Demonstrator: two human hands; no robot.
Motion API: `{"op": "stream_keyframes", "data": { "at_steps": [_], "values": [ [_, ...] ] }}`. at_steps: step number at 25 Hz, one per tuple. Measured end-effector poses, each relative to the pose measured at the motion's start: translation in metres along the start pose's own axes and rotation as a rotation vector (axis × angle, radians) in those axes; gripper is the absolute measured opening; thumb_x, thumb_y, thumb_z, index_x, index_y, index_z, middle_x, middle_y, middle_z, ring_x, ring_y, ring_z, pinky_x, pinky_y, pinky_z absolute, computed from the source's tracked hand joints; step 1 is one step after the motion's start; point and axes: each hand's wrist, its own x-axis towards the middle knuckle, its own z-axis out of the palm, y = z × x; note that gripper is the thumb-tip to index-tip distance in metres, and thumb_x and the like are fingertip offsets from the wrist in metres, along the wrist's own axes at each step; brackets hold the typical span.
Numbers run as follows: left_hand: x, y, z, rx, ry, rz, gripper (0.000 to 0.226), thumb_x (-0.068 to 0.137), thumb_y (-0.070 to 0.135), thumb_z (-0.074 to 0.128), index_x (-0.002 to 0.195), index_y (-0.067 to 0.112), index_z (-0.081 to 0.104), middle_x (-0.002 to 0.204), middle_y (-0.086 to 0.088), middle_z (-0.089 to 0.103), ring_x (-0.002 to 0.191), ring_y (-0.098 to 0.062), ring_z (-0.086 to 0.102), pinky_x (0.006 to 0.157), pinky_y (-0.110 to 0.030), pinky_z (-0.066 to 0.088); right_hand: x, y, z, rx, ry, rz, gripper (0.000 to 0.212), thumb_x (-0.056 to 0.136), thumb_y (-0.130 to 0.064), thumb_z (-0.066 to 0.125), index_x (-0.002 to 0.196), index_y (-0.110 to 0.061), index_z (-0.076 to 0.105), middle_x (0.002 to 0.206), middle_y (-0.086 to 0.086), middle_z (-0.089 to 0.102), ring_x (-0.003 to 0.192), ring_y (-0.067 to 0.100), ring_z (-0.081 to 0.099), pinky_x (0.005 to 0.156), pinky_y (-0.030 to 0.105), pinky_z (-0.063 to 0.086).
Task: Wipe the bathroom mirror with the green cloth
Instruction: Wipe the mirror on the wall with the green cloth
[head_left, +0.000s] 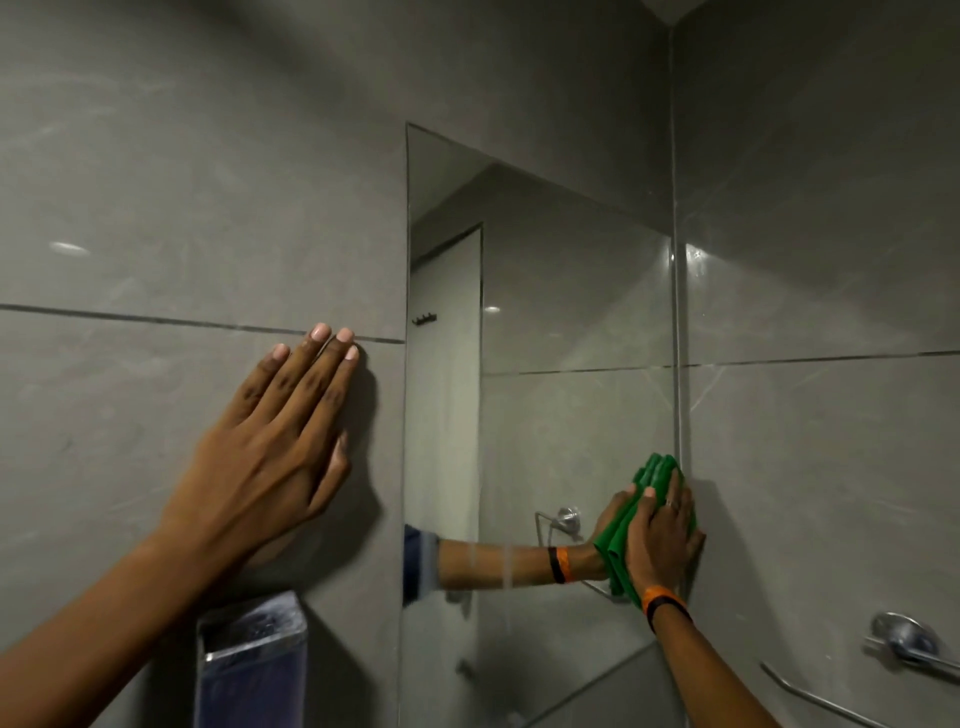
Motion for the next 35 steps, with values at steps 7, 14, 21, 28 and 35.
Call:
{"op": "stream_keyframes", "data": {
  "at_steps": [7, 14, 21, 28, 35],
  "values": [
    [-0.017, 0.007, -0.003, -0.059, -0.012, 0.0, 0.066, 0.1, 0.033, 0.029, 0.156, -0.001, 0.021, 0.166, -0.022, 0.02, 0.155, -0.033, 0.016, 0.127, -0.049, 0.015, -0.049, 0.063, 0.008, -0.013, -0.037, 0.226, 0.061, 0.107, -0.047, 0.02, 0.161, -0.021, 0.016, 0.169, 0.008, 0.023, 0.155, 0.027, 0.023, 0.123, 0.065, 0.012],
    [-0.015, 0.01, -0.001, -0.096, -0.008, -0.007, 0.066, 0.1, 0.034, 0.03, 0.156, -0.001, 0.021, 0.166, -0.021, 0.019, 0.156, -0.032, 0.013, 0.127, -0.052, 0.016, -0.077, 0.081, 0.008, -0.014, -0.029, 0.338, 0.059, 0.109, -0.042, 0.022, 0.161, -0.013, 0.02, 0.167, 0.014, 0.026, 0.154, 0.031, 0.026, 0.125, 0.058, 0.013],
    [-0.018, 0.01, -0.002, -0.097, -0.024, -0.048, 0.066, 0.102, 0.034, 0.028, 0.157, 0.0, 0.017, 0.167, -0.02, 0.017, 0.157, -0.03, 0.009, 0.128, -0.048, 0.01, -0.195, 0.034, 0.029, 0.164, 0.084, 0.043, 0.063, 0.099, -0.035, 0.031, 0.152, 0.0, 0.038, 0.162, 0.02, 0.034, 0.152, 0.036, 0.029, 0.126, 0.054, 0.021],
    [-0.017, 0.009, 0.0, -0.072, -0.02, -0.038, 0.064, 0.103, 0.032, 0.031, 0.158, 0.001, 0.017, 0.168, -0.018, 0.018, 0.157, -0.029, 0.009, 0.129, -0.046, 0.009, -0.288, -0.036, 0.04, 0.25, 0.107, -0.038, 0.058, 0.101, -0.028, 0.032, 0.149, 0.0, 0.043, 0.162, 0.017, 0.037, 0.153, 0.032, 0.029, 0.126, 0.047, 0.021],
    [-0.014, 0.009, -0.002, -0.089, -0.035, -0.022, 0.066, 0.103, 0.035, 0.03, 0.158, 0.001, 0.016, 0.168, -0.018, 0.016, 0.157, -0.028, 0.009, 0.129, -0.043, 0.006, -0.288, -0.091, 0.038, 0.267, 0.165, 0.103, 0.057, 0.103, -0.03, 0.029, 0.15, -0.003, 0.043, 0.16, 0.018, 0.04, 0.15, 0.035, 0.034, 0.123, 0.049, 0.028]
  ]
}}
